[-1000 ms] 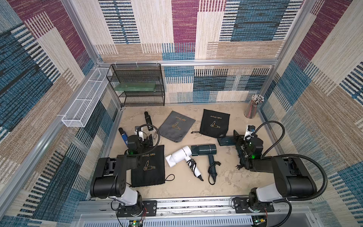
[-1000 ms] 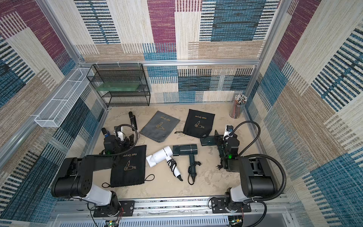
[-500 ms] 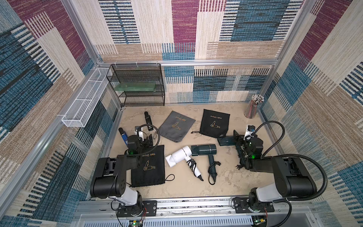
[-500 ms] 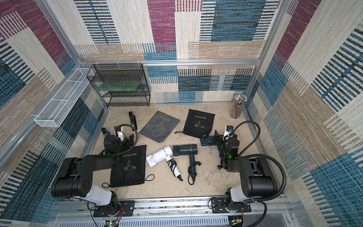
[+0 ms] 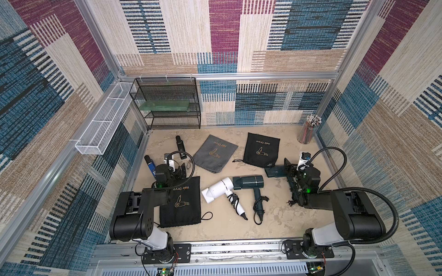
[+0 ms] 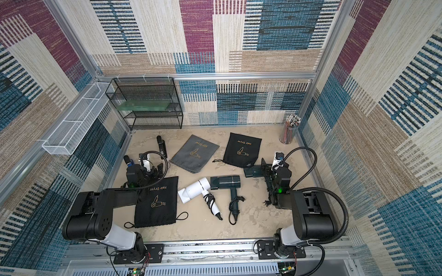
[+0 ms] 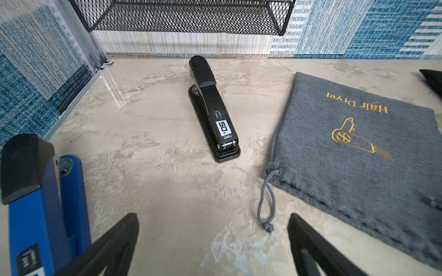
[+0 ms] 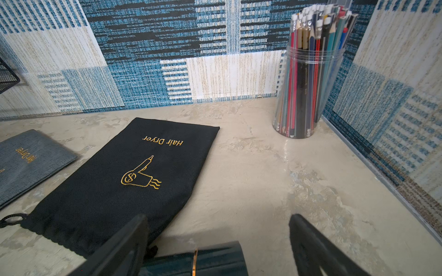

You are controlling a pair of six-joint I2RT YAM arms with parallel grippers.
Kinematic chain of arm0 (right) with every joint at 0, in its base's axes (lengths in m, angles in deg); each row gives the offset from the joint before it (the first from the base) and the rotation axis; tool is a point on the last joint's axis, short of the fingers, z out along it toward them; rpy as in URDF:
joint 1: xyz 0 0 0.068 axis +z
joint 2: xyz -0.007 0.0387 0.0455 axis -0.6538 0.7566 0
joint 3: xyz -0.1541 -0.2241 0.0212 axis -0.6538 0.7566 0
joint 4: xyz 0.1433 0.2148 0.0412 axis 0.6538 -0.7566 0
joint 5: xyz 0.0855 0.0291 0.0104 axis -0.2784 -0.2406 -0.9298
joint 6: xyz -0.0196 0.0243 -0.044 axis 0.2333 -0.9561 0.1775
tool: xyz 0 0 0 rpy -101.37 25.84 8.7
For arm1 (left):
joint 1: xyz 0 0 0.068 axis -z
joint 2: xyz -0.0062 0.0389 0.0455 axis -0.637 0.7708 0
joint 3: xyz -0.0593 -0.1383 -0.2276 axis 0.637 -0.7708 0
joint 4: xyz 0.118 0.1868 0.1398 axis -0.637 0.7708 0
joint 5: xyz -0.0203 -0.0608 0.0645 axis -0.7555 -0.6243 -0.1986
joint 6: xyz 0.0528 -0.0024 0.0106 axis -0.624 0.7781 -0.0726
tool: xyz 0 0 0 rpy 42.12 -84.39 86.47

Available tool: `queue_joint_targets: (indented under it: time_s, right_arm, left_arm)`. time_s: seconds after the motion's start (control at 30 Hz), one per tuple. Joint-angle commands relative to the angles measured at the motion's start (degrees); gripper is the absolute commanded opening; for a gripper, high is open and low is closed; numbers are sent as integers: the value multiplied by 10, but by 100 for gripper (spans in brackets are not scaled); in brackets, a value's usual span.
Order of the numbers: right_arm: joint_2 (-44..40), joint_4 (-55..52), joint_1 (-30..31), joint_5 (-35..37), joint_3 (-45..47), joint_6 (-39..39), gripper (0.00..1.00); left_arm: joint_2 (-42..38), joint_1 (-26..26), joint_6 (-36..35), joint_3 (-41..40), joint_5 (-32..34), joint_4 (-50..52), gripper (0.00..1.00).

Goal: Pack away hair dryers
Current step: Pick up the hair dryer from the center of the board.

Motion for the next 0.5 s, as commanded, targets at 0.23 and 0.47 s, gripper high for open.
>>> queue_joint_targets:
  time_s: [0.23,0.47]
  right_arm:
    - [-59,-215,10,61,-119,-20,95]
    - [-102,-472,53,85,-229,-131,95]
  left_arm:
    - [-139,0,-30,13,-56,129,99]
    - [-179,0,-94,200,-6,465,100]
